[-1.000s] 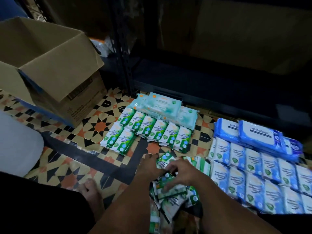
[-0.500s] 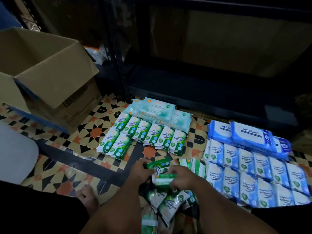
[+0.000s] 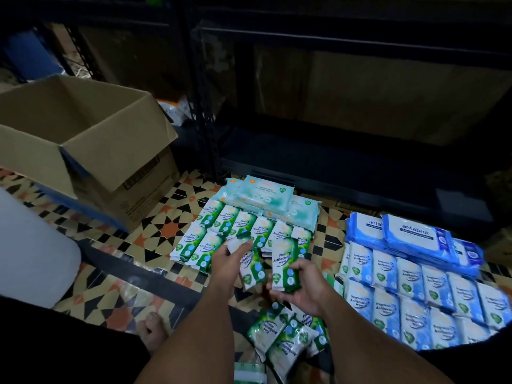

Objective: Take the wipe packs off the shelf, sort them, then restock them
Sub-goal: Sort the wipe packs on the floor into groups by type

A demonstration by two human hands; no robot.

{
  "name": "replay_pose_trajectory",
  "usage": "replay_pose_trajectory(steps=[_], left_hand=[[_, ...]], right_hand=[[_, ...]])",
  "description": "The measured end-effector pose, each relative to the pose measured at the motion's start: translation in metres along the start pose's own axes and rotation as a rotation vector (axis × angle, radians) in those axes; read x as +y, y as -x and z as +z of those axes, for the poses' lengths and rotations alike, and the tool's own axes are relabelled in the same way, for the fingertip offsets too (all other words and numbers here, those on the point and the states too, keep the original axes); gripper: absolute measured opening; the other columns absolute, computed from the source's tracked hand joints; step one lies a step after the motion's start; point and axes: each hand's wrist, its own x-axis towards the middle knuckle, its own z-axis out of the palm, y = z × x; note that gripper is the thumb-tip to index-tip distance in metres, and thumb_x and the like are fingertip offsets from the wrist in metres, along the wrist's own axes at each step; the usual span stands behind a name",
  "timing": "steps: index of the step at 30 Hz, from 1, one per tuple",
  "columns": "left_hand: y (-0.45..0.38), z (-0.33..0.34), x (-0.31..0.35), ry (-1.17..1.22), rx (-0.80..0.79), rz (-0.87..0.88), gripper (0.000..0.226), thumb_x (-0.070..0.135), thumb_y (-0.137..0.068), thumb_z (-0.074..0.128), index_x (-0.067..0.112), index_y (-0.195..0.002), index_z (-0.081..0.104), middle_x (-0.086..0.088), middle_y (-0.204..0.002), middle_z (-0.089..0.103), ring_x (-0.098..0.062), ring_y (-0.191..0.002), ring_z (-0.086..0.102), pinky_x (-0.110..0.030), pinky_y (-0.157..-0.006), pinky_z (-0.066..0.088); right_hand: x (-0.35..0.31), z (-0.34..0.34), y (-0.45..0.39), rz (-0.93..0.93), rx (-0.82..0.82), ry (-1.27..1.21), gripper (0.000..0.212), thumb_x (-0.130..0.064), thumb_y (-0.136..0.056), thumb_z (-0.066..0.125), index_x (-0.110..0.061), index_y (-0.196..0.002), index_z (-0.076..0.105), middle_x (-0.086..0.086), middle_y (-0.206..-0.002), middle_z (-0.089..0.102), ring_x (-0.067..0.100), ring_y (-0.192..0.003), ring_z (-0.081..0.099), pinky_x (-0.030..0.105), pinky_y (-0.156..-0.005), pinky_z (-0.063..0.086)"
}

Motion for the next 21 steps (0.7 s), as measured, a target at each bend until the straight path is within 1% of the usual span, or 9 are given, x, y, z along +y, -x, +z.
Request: replay_pose_trajectory(steps=[2,4,6,9,11,13,15,18,21], left_hand=[[0.001,0.000,-0.001,-0.022,-0.025,0.008,0.053,0.051,-0.065,0.091,0.015,-0.100,0.074,-0.004,-0.098,0.078,-0.026,-0.095,0.074,-0.056,-0.092,0.056],[0.002,0.001,0.001,-0.077,-0.033,-0.024,0.087,0.066,-0.056,0.089,0.016,-0.123,0.066,0.000,-0.124,0.071,-0.026,-0.112,0.068,-0.056,-0.096,0.054],[-0.003,-0.001,-0.003,-0.154,-0.010,-0.025,0.101,0.061,-0.072,0.083,0.015,-0.151,0.039,0.006,-0.147,0.045,-0.029,-0.137,0.048,-0.053,-0.106,0.046],[-0.009,-0.007,-0.009,-0.252,-0.053,-0.067,0.110,0.066,-0.069,0.080,0.020,-0.155,0.028,-0.001,-0.154,0.041,-0.030,-0.139,0.043,-0.053,-0.110,0.042],[-0.009,-0.013,-0.007,-0.356,-0.082,-0.147,0.090,0.035,-0.083,0.075,0.014,-0.155,0.026,-0.008,-0.145,0.048,-0.030,-0.126,0.049,-0.043,-0.100,0.046],[-0.016,-0.022,-0.013,-0.503,-0.120,-0.215,0.085,0.003,-0.086,0.062,0.010,-0.158,0.018,-0.014,-0.156,0.033,-0.034,-0.119,0.052,-0.037,-0.079,0.047],[-0.024,-0.030,-0.017,-0.585,-0.162,-0.179,0.082,-0.003,-0.088,0.061,0.011,-0.158,0.022,-0.015,-0.154,0.039,-0.032,-0.108,0.060,-0.035,-0.070,0.050],[-0.032,-0.042,-0.024,-0.651,-0.102,-0.016,0.060,0.005,-0.091,0.070,0.009,-0.147,0.049,-0.009,-0.129,0.067,-0.026,-0.107,0.067,-0.041,-0.090,0.057],[-0.028,-0.045,-0.031,-0.666,0.080,0.157,0.049,0.015,-0.093,0.072,0.011,-0.140,0.058,0.004,-0.129,0.064,-0.018,-0.121,0.059,-0.033,-0.100,0.048]], right_hand=[[0.001,0.003,0.001,0.005,0.018,-0.020,0.030,-0.009,-0.094,0.049,0.002,-0.121,0.055,0.031,-0.118,0.065,0.051,-0.106,0.066,0.054,-0.096,0.055],[0.002,0.007,0.001,0.023,0.012,-0.019,0.025,-0.001,-0.093,0.051,0.000,-0.118,0.053,0.031,-0.125,0.057,0.053,-0.104,0.066,0.052,-0.086,0.060],[0.004,0.010,0.004,0.035,-0.005,0.012,0.023,0.001,-0.094,0.052,-0.001,-0.117,0.052,0.027,-0.125,0.053,0.053,-0.104,0.065,0.051,-0.083,0.060],[0.010,0.011,-0.003,0.020,0.049,0.228,0.018,-0.002,-0.097,0.057,-0.005,-0.114,0.055,0.013,-0.111,0.054,0.040,-0.096,0.060,0.050,-0.089,0.058],[0.019,0.008,-0.017,0.005,0.093,0.369,0.028,-0.008,-0.096,0.064,-0.010,-0.123,0.057,0.012,-0.119,0.057,0.035,-0.100,0.058,0.042,-0.079,0.058],[0.030,0.007,-0.033,-0.027,0.159,0.489,0.060,-0.014,-0.089,0.073,-0.013,-0.143,0.047,0.008,-0.144,0.046,0.034,-0.115,0.055,0.039,-0.071,0.058],[0.040,0.006,-0.047,-0.058,0.210,0.645,0.073,-0.016,-0.085,0.078,-0.014,-0.147,0.039,0.004,-0.149,0.038,0.031,-0.120,0.054,0.042,-0.081,0.058],[0.047,0.015,-0.060,-0.035,0.186,0.687,0.057,-0.012,-0.086,0.078,-0.020,-0.130,0.041,0.003,-0.134,0.049,0.028,-0.114,0.055,0.044,-0.092,0.055],[0.055,0.030,-0.076,-0.019,0.174,0.651,0.057,-0.010,-0.087,0.077,-0.012,-0.133,0.044,0.006,-0.128,0.059,0.027,-0.110,0.060,0.044,-0.088,0.056]])
